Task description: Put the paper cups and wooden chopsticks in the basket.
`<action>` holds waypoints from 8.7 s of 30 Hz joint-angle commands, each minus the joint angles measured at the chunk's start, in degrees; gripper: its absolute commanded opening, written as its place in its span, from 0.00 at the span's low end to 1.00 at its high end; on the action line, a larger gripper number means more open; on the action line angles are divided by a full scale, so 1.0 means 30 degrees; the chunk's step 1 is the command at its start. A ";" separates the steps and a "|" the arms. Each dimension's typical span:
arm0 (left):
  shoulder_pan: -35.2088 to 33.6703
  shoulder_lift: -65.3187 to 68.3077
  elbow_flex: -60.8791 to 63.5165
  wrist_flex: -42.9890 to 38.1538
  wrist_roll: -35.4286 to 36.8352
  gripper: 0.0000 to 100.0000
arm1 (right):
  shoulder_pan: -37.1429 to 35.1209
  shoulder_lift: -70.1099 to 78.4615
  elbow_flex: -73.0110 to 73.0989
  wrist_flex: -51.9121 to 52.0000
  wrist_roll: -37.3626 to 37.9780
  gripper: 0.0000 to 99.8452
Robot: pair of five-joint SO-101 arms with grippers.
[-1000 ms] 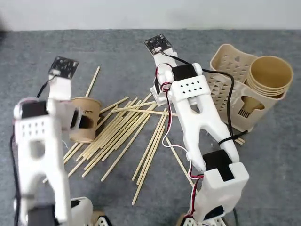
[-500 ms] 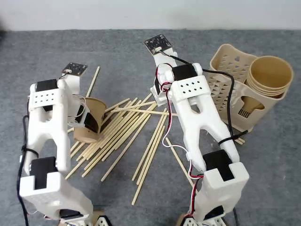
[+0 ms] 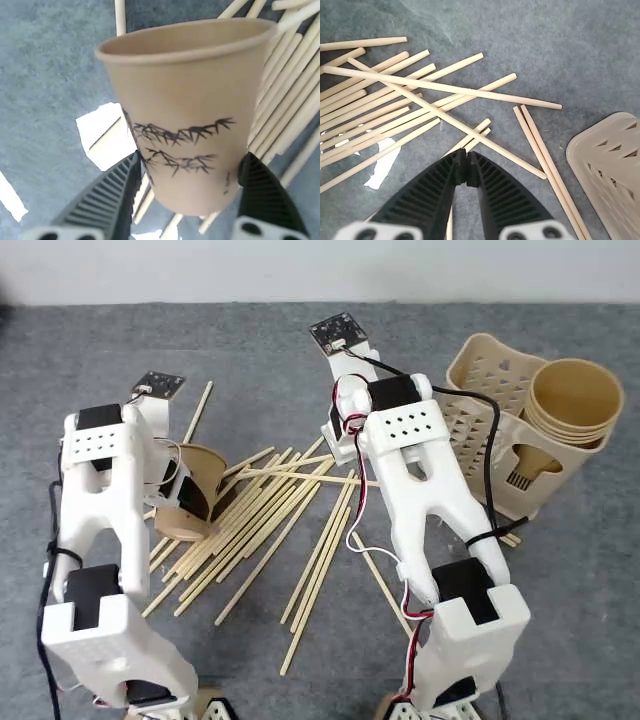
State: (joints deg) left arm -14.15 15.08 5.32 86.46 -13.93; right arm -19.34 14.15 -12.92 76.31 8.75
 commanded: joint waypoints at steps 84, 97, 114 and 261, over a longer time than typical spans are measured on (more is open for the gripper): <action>0.7648 -1.7788 0.5612 -0.6476 0.5919 0.24 | 1.2381 -1.9092 0.5509 0.8747 0.0264 0.01; 1.2190 -1.7788 0.6491 -1.6029 0.7560 0.10 | 1.5341 -2.4278 0.9993 0.8132 0.0234 0.01; 1.3538 -1.7963 1.0740 -2.0894 0.9612 0.17 | 1.5370 -3.3480 1.8139 0.5260 0.0264 0.01; 0.0733 -2.7780 1.6190 -0.5890 0.8381 0.40 | 1.7714 -1.3260 0.1436 -0.4352 3.3407 0.01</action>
State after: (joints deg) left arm -12.04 -67.47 54.29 69.05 11.47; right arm 34.55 -26.55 -6.24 67.25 108.26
